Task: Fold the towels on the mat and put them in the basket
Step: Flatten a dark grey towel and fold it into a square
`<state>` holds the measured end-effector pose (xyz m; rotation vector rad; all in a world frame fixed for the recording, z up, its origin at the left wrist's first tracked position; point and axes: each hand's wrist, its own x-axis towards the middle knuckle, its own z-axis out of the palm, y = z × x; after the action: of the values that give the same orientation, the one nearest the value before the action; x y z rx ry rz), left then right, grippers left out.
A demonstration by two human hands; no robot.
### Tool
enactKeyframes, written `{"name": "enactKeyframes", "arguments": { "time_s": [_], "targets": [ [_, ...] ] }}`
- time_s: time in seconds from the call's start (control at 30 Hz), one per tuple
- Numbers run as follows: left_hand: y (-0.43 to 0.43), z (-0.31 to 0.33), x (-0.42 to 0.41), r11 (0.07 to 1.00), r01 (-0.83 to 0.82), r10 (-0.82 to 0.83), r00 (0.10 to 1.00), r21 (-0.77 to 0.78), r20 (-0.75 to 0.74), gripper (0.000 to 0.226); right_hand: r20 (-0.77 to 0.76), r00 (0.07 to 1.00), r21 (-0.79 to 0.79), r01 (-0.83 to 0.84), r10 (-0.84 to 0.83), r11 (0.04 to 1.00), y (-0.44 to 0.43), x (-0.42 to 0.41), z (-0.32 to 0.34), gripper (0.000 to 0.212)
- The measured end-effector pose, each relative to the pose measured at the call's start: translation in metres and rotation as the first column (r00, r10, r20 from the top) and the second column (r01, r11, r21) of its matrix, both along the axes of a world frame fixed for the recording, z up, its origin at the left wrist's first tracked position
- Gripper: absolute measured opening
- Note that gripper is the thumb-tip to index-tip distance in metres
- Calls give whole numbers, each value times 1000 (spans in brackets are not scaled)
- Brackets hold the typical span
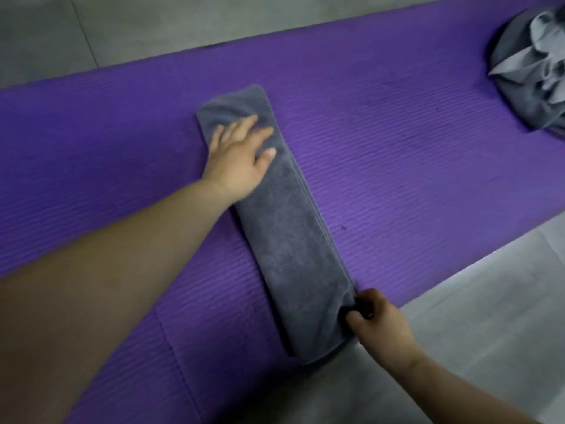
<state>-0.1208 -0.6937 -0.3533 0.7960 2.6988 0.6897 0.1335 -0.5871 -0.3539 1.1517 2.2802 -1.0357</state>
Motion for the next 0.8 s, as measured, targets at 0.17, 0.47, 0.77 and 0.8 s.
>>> {"name": "enactKeyframes", "arguments": {
  "time_s": [0.17,0.47,0.77,0.8],
  "targets": [
    [-17,-2,36,953,261,-266,964,-154,-9,55,62,996,84,-61,56,995,11,-6,16,25],
    [1,-26,26,783,411,-434,899,-466,63,67,247,670,496,-708,700,502,35,-20,19,60],
    [-4,-18,54,791,508,-535,845,-340,18,72,255,-160,477,-837,953,-268,60,-22,6,96],
    [-2,-19,54,758,536,-563,825,-372,41,73,266,-163,461,-844,950,-274,65,-22,1,103]
  ]
}}
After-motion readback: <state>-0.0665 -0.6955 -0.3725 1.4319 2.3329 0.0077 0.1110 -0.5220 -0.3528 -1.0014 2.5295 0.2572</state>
